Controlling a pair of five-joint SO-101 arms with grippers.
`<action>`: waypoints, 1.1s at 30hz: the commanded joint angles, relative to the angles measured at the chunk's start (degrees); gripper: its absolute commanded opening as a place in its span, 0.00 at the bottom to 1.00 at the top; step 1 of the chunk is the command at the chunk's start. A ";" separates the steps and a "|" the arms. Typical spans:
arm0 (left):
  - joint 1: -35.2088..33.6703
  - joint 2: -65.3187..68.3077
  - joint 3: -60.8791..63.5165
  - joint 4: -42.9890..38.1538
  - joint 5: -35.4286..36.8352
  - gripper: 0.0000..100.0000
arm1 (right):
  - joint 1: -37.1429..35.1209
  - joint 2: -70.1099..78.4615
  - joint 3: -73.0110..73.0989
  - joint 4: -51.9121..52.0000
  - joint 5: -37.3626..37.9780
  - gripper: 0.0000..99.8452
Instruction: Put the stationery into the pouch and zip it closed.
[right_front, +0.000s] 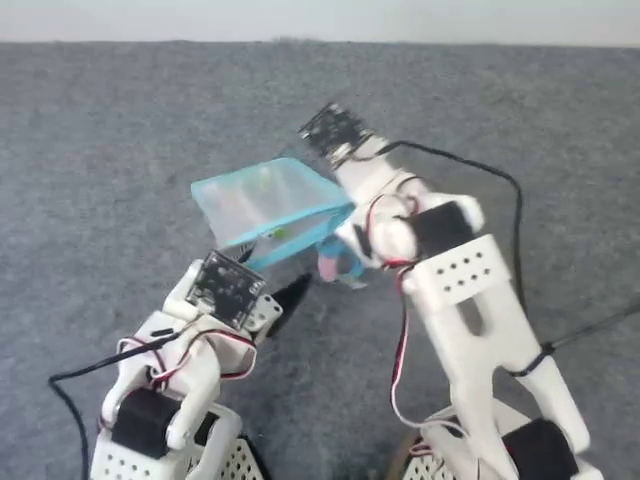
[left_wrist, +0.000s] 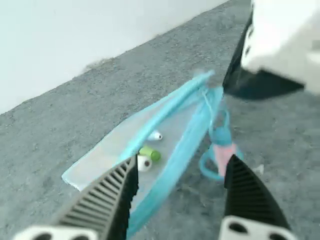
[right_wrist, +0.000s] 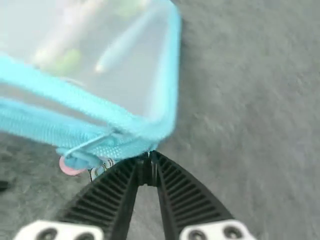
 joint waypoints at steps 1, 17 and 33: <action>-1.93 0.00 -1.63 -2.20 1.58 0.26 | -7.16 -2.33 1.41 -4.44 1.14 0.01; -8.62 0.09 1.36 -7.03 1.85 0.26 | -12.70 -3.12 12.22 -17.10 10.02 0.09; -10.11 0.09 -1.19 -4.84 1.85 0.26 | -11.82 -3.03 12.40 -29.05 8.88 0.09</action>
